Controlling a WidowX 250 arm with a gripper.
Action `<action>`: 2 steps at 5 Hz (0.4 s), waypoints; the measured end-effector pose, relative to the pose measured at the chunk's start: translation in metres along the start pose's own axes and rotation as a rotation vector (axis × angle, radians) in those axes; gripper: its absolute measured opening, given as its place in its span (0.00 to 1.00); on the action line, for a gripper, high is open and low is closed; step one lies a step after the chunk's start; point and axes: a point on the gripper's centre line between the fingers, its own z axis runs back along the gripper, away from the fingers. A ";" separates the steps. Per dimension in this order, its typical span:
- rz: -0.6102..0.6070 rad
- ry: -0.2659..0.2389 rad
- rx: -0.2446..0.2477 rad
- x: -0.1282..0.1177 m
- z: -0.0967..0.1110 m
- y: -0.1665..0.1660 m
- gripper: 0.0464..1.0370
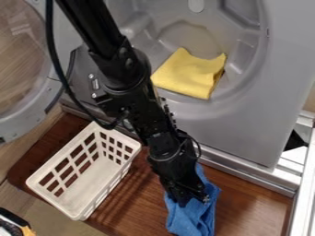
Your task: Moved the blue cloth on the right side of white basket
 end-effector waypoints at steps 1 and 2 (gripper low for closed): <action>-0.010 -0.030 0.037 0.003 0.018 0.001 0.44; -0.034 -0.059 0.053 0.008 0.042 -0.002 0.75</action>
